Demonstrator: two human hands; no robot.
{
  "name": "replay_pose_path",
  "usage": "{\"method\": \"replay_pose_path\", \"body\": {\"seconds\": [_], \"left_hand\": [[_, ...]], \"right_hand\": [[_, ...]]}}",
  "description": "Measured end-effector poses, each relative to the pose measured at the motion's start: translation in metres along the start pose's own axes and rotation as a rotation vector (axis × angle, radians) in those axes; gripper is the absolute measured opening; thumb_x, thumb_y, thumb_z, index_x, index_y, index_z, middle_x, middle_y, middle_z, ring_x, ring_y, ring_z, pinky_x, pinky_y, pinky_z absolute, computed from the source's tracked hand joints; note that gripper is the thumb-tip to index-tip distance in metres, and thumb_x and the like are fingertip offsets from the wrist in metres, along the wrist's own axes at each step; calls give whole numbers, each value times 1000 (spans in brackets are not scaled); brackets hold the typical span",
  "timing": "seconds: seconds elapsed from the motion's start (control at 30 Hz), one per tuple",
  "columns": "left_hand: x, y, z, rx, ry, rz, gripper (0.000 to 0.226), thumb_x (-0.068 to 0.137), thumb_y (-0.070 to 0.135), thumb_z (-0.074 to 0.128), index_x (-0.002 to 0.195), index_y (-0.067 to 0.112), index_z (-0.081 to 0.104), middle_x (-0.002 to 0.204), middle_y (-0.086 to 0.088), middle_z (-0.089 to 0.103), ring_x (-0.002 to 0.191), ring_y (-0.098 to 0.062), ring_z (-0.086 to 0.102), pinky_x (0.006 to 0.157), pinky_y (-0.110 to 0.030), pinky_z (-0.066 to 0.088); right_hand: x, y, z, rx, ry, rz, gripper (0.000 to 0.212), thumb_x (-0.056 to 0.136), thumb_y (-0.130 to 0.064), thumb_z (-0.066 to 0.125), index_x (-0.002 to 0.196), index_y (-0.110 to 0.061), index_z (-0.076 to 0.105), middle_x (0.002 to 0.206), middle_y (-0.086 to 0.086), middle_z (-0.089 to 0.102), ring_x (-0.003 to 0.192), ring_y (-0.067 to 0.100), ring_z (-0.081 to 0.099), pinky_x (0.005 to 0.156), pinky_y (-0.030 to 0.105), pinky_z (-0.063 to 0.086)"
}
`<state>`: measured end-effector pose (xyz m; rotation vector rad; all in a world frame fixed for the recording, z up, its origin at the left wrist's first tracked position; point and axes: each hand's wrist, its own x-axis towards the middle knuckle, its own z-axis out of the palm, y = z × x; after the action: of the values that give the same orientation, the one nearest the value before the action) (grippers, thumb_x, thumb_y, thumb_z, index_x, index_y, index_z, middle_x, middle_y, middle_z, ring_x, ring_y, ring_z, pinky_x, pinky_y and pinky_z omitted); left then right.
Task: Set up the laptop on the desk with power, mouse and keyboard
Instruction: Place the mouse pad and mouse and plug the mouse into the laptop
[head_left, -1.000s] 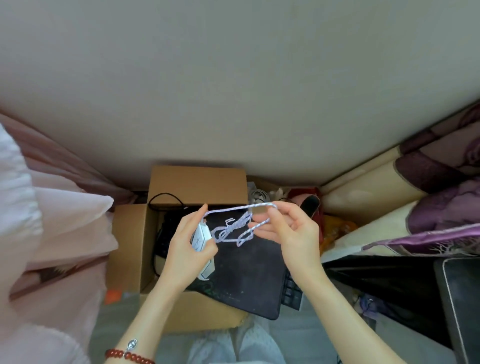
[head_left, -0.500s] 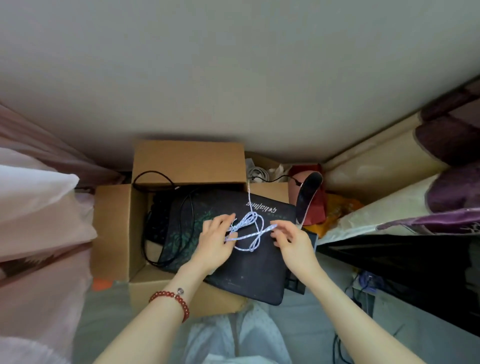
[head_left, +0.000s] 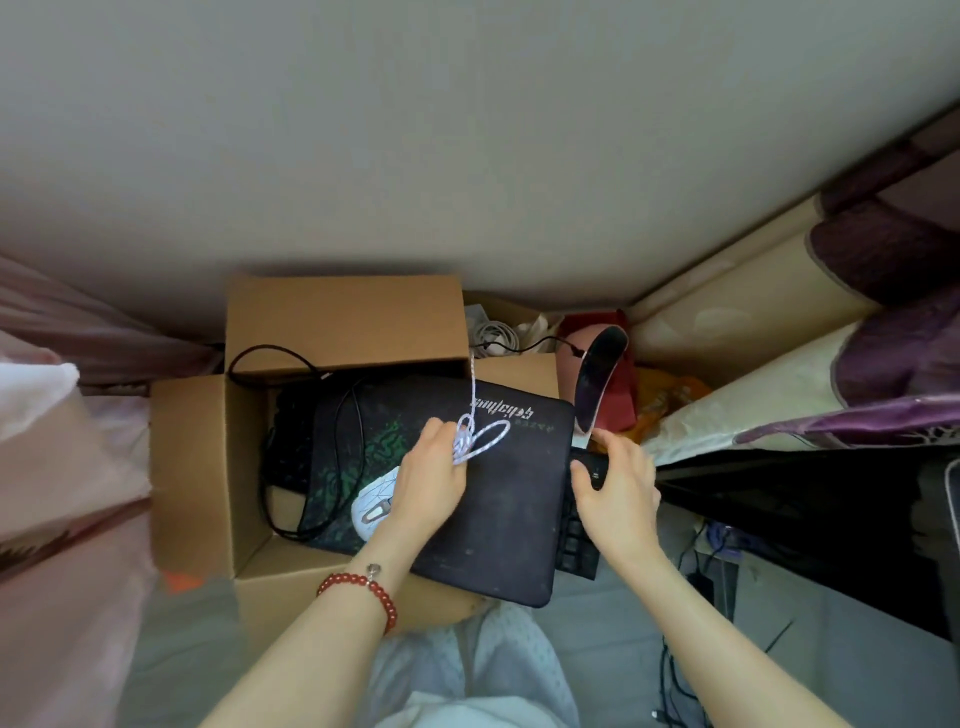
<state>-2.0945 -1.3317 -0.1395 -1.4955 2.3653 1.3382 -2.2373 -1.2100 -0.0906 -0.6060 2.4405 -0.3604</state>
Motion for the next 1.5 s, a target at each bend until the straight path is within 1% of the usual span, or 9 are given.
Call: {"method": "replay_pose_path", "body": {"seconds": [0.1,0.37,0.53,0.67,0.97,1.07,1.2,1.43,1.5], "left_hand": [[-11,-4,-30,-210,142,0,22,89,3,45,77,19,54,72,9,50,61,-18,49,57,-24,37],[-44,4,-92,-583,295,-192,26,89,21,56,71,35,68,43,13,37,41,-5,26,40,-14,25],[-54,-7,-107,-656,511,-287,38,91,15,54,56,28,60,53,-2,36,57,-35,51,62,-31,32],[-64,-17,-109,-517,545,-324,37,90,11,53,59,30,58,56,5,47,50,-5,46,48,-11,36],[-82,-6,-124,-529,521,-381,28,91,15,54,66,24,62,52,6,42,49,-13,36,49,-29,34],[-90,4,-129,-495,480,-304,25,91,17,54,68,11,64,38,9,43,40,-6,34,44,-14,30],[-104,20,-141,-375,453,-191,20,90,15,55,78,22,69,44,6,46,46,-15,36,53,-31,34],[-108,82,-186,-364,424,107,41,88,-3,50,64,29,59,48,9,52,43,-5,35,46,-18,27],[-109,119,-206,-413,403,176,31,90,5,51,64,17,61,56,2,59,52,-3,40,50,-30,34]], "right_hand": [[1,1,4,-177,-27,-89,67,85,-45,54,141,-21,25,144,7,31,134,24,25,110,48,21],[48,-26,23,-491,-371,-199,84,73,-72,46,141,-29,20,139,7,38,123,32,43,98,45,36],[55,-27,25,-550,-430,-154,75,71,-76,45,119,-19,48,120,8,59,111,29,54,91,41,36],[46,-29,27,-576,-386,-209,74,69,-79,41,106,-17,56,107,7,65,100,28,59,70,33,39],[9,-62,12,-621,-124,-428,60,70,-78,39,79,-19,50,83,3,69,76,28,64,54,29,34],[-7,-76,-5,-646,-56,-499,56,74,-74,42,78,-18,43,83,3,67,72,26,65,51,29,33],[-36,-89,-40,-712,40,-605,56,77,-71,44,87,-16,50,84,2,64,67,23,64,49,29,34],[-93,-97,-125,-693,180,-595,59,75,-72,46,89,-16,56,79,0,63,62,20,63,48,27,33],[-110,-95,-149,-658,242,-555,59,75,-73,42,94,-18,54,84,-2,64,68,18,65,51,27,38]]}}
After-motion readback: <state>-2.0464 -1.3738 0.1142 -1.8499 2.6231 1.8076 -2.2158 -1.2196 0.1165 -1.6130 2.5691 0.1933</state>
